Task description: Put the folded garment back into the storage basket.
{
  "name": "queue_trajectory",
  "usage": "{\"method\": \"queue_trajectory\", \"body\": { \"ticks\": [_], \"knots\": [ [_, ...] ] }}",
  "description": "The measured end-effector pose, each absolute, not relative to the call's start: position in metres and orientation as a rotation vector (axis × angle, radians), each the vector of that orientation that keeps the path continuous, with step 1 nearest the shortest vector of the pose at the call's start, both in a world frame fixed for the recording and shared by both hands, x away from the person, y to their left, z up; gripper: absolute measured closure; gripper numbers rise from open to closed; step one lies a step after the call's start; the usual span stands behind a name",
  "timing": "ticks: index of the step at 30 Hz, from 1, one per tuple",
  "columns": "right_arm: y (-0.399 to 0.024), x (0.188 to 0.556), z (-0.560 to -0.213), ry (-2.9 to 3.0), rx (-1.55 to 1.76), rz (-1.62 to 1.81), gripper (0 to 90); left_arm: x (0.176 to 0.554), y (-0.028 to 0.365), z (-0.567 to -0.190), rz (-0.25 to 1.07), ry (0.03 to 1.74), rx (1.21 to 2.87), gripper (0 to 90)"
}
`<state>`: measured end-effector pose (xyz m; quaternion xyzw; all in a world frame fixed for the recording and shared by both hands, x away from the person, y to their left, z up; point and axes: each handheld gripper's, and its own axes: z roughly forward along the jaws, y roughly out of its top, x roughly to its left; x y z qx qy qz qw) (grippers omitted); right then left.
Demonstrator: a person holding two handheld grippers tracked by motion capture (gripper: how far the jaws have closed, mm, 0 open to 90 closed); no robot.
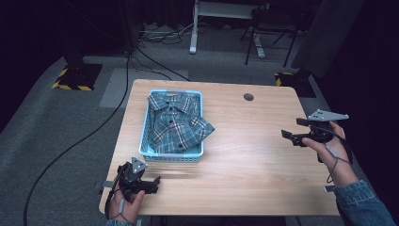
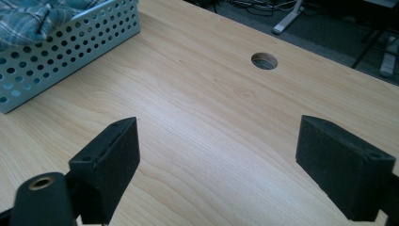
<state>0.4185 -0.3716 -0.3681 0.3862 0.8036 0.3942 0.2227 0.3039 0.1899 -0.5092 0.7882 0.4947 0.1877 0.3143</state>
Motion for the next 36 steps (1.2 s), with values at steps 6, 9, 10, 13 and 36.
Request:
{"method": "queue_trajectory", "body": {
  "ticks": [6,9,10,13,36],
  "knots": [
    [-0.379,0.416,-0.376,2.217,1.095,1.085,13.0,0.304,0.19,-0.509,0.495,1.304,2.077,0.2],
    [-0.383,0.415,-0.381,2.215,1.107,1.081,12.4,0.304,0.19,-0.509,0.495,1.304,2.077,0.2],
    [-0.384,0.414,-0.383,2.215,1.111,1.081,12.3,0.304,0.19,-0.509,0.495,1.304,2.077,0.2],
    [-0.387,0.413,-0.388,2.218,1.123,1.079,12.1,0.304,0.19,-0.509,0.495,1.304,2.077,0.2],
    [-0.411,0.401,-0.428,2.2,1.212,1.057,12.1,0.304,0.19,-0.509,0.495,1.304,2.077,0.2]
  ]
}}
